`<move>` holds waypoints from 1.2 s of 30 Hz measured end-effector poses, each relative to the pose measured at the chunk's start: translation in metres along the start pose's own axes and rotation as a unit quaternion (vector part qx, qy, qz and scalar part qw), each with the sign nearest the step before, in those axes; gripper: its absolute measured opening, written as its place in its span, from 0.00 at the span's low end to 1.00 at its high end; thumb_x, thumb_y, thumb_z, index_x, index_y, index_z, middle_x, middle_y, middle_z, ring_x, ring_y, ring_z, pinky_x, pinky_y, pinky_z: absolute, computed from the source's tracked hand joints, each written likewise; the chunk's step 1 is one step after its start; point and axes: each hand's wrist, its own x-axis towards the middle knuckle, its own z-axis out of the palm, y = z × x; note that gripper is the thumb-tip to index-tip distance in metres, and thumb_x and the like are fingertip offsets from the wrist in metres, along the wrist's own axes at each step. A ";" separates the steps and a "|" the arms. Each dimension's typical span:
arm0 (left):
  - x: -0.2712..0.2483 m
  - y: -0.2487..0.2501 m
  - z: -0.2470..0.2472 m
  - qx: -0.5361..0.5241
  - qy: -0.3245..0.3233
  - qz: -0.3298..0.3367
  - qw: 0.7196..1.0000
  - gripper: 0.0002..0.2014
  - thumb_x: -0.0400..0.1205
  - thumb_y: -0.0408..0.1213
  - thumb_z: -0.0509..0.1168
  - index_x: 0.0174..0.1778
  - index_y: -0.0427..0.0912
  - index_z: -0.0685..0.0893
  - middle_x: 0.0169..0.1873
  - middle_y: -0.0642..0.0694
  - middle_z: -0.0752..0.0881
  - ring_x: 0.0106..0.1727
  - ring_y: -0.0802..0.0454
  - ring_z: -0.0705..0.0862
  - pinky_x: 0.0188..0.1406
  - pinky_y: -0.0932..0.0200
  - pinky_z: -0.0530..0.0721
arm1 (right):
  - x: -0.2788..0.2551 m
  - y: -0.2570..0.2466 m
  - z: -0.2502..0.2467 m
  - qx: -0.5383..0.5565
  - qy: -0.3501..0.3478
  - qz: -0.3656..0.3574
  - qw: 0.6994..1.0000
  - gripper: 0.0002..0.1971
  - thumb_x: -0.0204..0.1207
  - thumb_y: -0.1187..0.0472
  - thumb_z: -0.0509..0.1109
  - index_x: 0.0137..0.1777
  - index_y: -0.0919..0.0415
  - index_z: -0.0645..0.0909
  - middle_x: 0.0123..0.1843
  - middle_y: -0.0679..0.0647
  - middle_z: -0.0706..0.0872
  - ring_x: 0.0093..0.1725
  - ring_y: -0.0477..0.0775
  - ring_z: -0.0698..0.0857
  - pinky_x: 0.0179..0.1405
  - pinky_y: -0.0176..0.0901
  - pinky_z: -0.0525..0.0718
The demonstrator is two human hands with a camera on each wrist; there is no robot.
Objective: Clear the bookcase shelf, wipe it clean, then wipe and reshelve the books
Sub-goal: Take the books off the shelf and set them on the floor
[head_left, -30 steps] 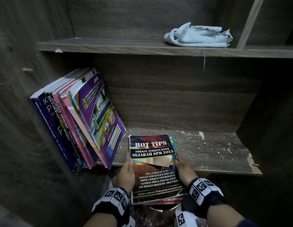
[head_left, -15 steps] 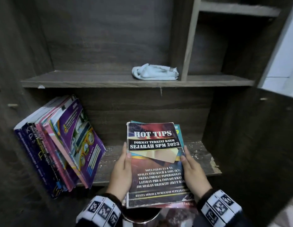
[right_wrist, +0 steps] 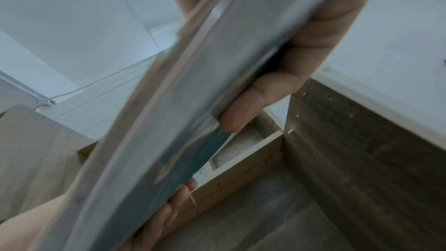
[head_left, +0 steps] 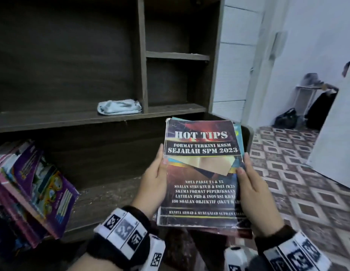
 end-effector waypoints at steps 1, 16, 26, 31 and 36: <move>0.000 0.007 0.007 -0.001 -0.002 0.008 1.000 0.22 0.89 0.45 0.52 0.82 0.56 0.64 0.71 0.64 0.76 0.56 0.83 0.76 0.48 0.86 0.71 | -0.001 -0.003 -0.011 -0.008 0.009 -0.010 1.000 0.25 0.88 0.58 0.53 0.84 0.53 0.57 0.73 0.41 0.71 0.69 0.38 0.71 0.49 0.13 0.68; -0.012 0.034 0.152 0.016 -0.129 0.055 0.990 0.23 0.90 0.45 0.51 0.84 0.50 0.62 0.71 0.72 0.65 0.65 0.79 0.70 0.70 0.73 0.69 | -0.030 0.052 -0.141 -0.020 0.136 0.038 0.990 0.23 0.88 0.62 0.51 0.83 0.54 0.61 0.74 0.43 0.76 0.68 0.36 0.75 0.71 0.33 0.72; -0.089 -0.089 0.243 0.061 -0.219 -0.031 0.973 0.22 0.90 0.44 0.52 0.81 0.60 0.62 0.55 0.78 0.74 0.51 0.87 0.75 0.48 0.86 0.69 | -0.123 0.178 -0.156 -0.037 0.186 0.222 0.956 0.19 0.88 0.63 0.53 0.77 0.53 0.68 0.58 0.35 0.77 0.61 0.38 0.74 0.53 0.18 0.70; -0.112 -0.158 0.268 0.124 -0.244 -0.084 0.958 0.22 0.89 0.48 0.53 0.80 0.67 0.62 0.45 0.63 0.85 0.39 0.65 0.82 0.46 0.58 0.81 | -0.157 0.243 -0.138 -0.078 0.192 0.307 0.929 0.23 0.89 0.61 0.52 0.83 0.52 0.60 0.61 0.42 0.77 0.58 0.40 0.74 0.54 0.25 0.69; -0.123 -0.208 0.285 0.190 -0.260 -0.110 0.940 0.23 0.90 0.48 0.51 0.82 0.63 0.61 0.38 0.44 0.81 0.38 0.45 0.81 0.38 0.53 0.78 | -0.169 0.286 -0.125 -0.139 0.157 0.388 0.898 0.25 0.89 0.56 0.51 0.85 0.50 0.55 0.60 0.68 0.85 0.52 0.64 0.85 0.42 0.48 0.80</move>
